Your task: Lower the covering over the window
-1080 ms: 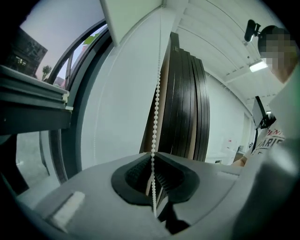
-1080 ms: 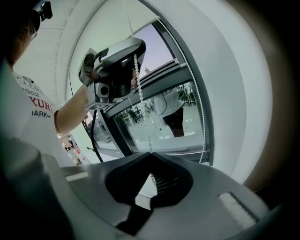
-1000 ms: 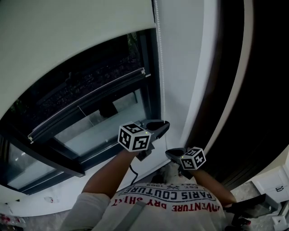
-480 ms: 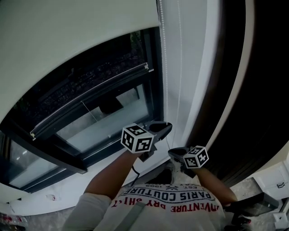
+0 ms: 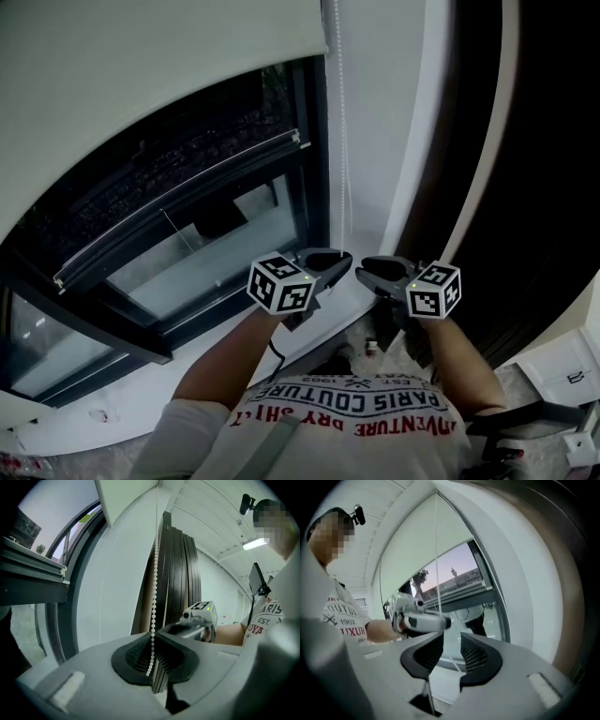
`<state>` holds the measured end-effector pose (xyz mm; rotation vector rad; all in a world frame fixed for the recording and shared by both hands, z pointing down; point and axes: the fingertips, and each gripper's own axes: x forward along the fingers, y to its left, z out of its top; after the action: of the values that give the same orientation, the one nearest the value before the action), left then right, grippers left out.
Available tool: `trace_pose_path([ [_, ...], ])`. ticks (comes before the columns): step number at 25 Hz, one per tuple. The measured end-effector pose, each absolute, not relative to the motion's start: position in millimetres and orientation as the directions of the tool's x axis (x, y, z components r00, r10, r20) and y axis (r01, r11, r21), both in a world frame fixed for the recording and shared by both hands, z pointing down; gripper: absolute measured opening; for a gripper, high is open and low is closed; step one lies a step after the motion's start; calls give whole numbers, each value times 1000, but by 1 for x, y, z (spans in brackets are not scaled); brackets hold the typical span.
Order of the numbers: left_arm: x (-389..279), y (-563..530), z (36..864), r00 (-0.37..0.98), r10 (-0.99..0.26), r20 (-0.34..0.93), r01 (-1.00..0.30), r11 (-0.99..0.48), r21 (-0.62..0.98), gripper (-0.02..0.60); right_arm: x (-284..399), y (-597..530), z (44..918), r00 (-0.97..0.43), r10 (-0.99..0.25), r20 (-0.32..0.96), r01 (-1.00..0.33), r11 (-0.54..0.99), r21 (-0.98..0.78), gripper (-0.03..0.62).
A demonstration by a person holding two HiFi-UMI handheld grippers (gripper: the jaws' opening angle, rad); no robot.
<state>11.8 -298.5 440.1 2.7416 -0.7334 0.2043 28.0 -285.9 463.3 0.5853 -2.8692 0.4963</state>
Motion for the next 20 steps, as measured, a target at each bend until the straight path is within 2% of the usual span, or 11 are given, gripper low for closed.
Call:
trace_pose_path([
  [6,18,-302,442,862,-458,218,-501,-836,223,15,13,-302,343,-937,-338,88,-346,931,-119,101],
  [10,24,-298,444,868,-440,231,-486,-850,204,15,-6,-314,288,-940,-342,12,-342,937,-71,92],
  [12,26,-299,445,870,-431,240,-478,-856,195,15,-13,-317,273,-945,-328,-6,-327,943,-65,89],
  [16,25,-305,448,868,-432,245,-480,-855,197,12,-22,-327,264,-948,-318,-17,-317,947,-46,17],
  [20,24,-317,454,865,-438,246,-487,-851,197,11,-23,-339,270,-949,-313,-19,-312,949,-51,9],
])
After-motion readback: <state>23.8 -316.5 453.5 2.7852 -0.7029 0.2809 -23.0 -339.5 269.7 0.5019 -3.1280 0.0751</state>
